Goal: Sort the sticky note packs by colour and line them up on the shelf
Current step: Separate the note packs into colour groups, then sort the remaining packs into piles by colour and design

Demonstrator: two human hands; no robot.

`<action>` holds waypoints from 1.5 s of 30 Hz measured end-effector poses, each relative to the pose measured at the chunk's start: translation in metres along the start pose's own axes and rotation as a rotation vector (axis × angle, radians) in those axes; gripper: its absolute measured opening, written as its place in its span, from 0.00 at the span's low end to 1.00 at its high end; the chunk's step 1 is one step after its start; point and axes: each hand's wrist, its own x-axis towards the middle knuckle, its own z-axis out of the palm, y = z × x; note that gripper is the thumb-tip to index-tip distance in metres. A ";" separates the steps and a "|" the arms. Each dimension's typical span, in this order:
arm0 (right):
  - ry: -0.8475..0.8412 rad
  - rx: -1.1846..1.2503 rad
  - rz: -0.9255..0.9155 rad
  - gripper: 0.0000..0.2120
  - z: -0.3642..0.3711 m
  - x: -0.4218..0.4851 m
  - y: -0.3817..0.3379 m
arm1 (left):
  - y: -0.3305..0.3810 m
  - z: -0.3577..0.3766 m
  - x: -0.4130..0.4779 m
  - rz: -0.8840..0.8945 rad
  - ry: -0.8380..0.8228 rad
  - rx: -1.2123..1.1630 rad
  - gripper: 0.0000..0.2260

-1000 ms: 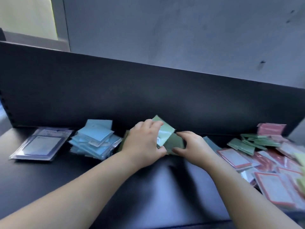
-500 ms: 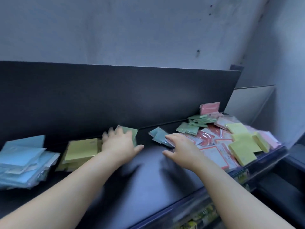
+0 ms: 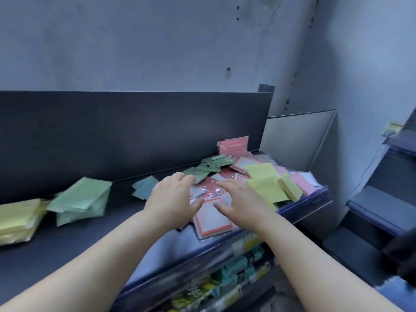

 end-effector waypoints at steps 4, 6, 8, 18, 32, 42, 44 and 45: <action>0.031 0.023 -0.010 0.26 -0.021 -0.017 0.048 | 0.052 0.017 0.015 0.008 0.005 -0.036 0.24; 0.032 0.045 -0.014 0.26 -0.029 -0.024 0.070 | 0.073 0.028 0.020 0.012 -0.005 -0.049 0.23; 0.032 0.058 -0.006 0.25 -0.035 -0.029 0.089 | 0.088 0.037 0.026 0.008 -0.020 -0.062 0.23; 0.098 0.112 0.022 0.23 -0.046 0.008 0.147 | 0.101 0.053 0.105 -0.047 -0.054 -0.036 0.22; 0.076 0.017 0.070 0.21 -0.054 0.103 0.185 | 0.058 0.082 0.254 -0.084 -0.060 -0.008 0.27; -0.003 -0.008 0.023 0.21 -0.048 0.186 0.223 | 0.058 0.097 0.287 -0.139 -0.014 0.177 0.18; -0.033 -0.028 0.015 0.21 -0.041 0.206 0.230 | 0.059 0.096 0.289 -0.146 -0.002 0.178 0.15; -0.045 -0.030 0.003 0.22 -0.038 0.217 0.234 | 0.060 0.096 0.291 -0.160 0.001 0.174 0.15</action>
